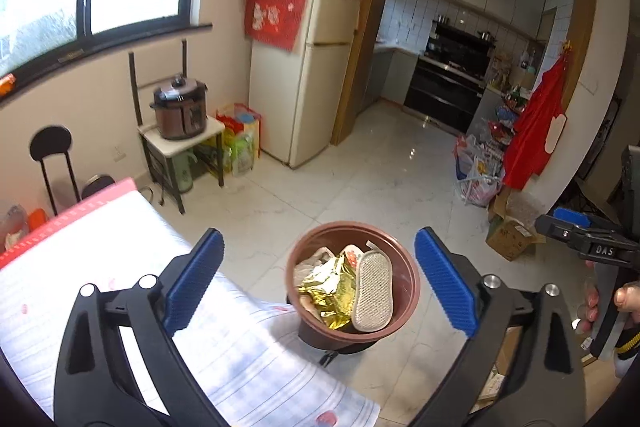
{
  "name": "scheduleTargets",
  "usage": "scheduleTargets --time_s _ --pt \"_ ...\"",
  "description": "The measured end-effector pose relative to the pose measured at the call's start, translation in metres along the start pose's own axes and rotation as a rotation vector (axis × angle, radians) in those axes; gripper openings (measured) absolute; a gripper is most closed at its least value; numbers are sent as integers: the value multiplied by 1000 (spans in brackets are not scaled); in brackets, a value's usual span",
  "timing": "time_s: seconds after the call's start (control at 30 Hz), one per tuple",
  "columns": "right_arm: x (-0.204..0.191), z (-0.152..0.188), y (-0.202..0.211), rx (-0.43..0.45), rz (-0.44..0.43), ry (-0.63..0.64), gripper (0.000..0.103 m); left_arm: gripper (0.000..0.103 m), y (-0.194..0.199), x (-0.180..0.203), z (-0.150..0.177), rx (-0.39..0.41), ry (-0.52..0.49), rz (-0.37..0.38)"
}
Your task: Collect trash
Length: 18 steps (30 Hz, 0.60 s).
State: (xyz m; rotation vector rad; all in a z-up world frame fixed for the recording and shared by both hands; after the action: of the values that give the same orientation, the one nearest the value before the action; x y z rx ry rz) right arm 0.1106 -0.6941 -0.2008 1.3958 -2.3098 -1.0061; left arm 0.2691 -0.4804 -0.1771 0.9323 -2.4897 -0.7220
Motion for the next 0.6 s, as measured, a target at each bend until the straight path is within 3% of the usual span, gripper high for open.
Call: scheduleTargets --time_s 0.33,0.47,0.6 --pt "-77 -7 89 102 14 49 98 97 127 -13 -14 114 -91 -56" --pt "-102 -5 120 134 30 67 98 97 166 -16 -13 144 -119 -94" --pt "-121 -1 145 164 44 77 98 97 193 -18 -8 159 -114 -80"
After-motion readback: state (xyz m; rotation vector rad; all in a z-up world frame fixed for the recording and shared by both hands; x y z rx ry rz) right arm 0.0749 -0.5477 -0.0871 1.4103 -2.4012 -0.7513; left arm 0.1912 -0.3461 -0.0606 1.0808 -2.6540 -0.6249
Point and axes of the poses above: each gripper's, at about its wrist camera, not at the fingertips, and y roughly against the way its jaws point, x to its right, z to its underside, the point moved 10 cm from there along -y, roughly the way its jaws point, and after that the axes turned 2 degrees about z, right-handed, at the moved point
